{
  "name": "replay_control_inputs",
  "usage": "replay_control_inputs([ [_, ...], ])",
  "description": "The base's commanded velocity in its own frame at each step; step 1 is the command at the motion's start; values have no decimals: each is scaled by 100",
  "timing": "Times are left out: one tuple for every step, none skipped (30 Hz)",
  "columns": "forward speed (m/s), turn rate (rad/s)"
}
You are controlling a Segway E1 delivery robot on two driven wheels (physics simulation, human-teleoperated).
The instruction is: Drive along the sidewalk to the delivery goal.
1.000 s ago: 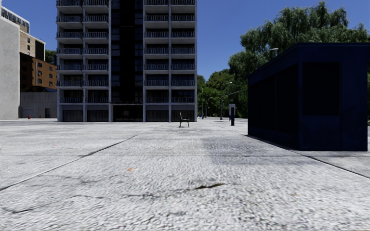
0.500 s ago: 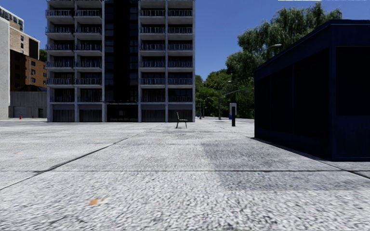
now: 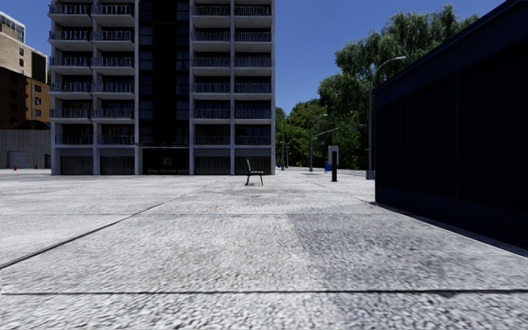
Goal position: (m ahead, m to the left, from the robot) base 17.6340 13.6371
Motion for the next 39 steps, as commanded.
replay_control_inputs([
  [200, 0],
  [200, 0],
  [200, 0],
  [200, 0],
  [200, 0],
  [200, 0],
  [200, 0],
  [200, 0],
  [200, 0],
  [200, 0],
  [200, 0],
  [200, 0],
  [200, 0],
  [200, -11],
  [200, -15],
  [200, -15],
  [200, -17],
  [200, -17],
  [200, -17],
  [200, -18],
  [200, -18],
  [200, -18],
  [200, -18],
  [200, -18],
  [200, -18],
  [200, -18],
  [200, -18],
  [200, -18],
  [200, -18],
  [200, -18],
  [200, -18],
  [200, -18],
  [200, -18],
  [200, -18],
  [200, -19],
  [200, -20],
  [200, -23],
  [200, -23],
  [200, -27],
])
